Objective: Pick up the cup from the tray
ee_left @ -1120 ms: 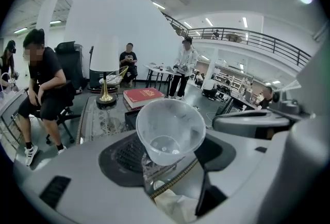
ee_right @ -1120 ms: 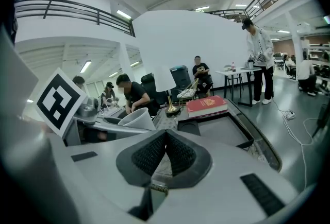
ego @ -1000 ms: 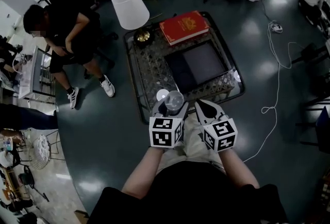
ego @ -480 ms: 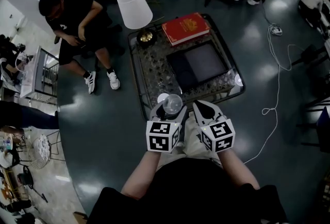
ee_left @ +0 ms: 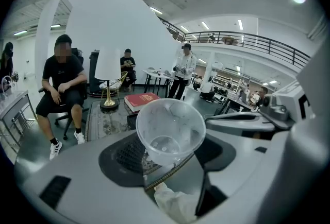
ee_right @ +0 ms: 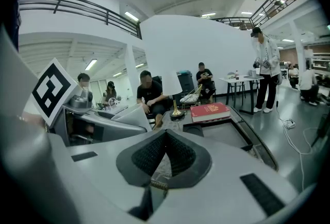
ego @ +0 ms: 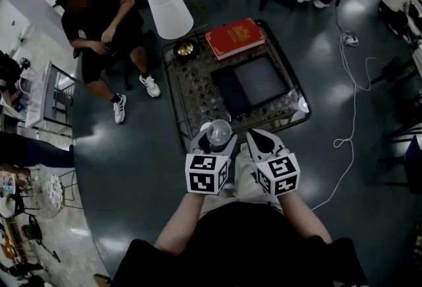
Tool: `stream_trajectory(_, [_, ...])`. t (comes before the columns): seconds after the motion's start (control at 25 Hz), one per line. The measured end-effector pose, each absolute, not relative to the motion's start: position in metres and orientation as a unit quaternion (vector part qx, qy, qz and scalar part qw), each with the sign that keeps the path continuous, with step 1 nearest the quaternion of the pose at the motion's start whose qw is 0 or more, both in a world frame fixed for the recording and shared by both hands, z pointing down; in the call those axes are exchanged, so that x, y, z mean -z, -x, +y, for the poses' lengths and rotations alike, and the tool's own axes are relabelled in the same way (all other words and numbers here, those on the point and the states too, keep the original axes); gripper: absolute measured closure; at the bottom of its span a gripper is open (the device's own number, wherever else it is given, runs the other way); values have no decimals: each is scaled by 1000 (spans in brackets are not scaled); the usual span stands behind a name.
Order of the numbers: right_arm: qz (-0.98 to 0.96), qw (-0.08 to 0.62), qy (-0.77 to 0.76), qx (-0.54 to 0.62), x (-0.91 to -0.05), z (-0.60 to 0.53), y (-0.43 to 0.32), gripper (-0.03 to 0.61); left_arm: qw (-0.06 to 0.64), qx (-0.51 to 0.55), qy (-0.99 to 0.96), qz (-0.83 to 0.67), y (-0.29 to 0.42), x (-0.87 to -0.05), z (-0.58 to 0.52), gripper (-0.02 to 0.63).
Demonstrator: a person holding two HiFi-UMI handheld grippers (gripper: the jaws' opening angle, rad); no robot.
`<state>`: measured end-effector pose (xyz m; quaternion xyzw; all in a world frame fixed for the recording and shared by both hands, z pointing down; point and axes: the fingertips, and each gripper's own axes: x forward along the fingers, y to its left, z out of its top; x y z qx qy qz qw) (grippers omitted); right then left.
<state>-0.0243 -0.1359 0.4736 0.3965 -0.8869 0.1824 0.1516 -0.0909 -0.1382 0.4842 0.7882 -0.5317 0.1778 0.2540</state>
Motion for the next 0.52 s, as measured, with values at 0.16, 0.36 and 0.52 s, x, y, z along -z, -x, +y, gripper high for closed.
stream_trajectory(0.16, [-887,153,-396,-180,-474,-138,24,568,256,-177,-789,-530,89,-486,-141,322])
stream_trajectory(0.36, [-887,156,-396,-178,-472,-138,25,568,256,-175,-790,-529,89,-483,-143,322])
stream_trajectory(0.52, [-887,155,-397,-177,-471,-137,24,568,254,-175,-791,-529,87,-482,-143,322])
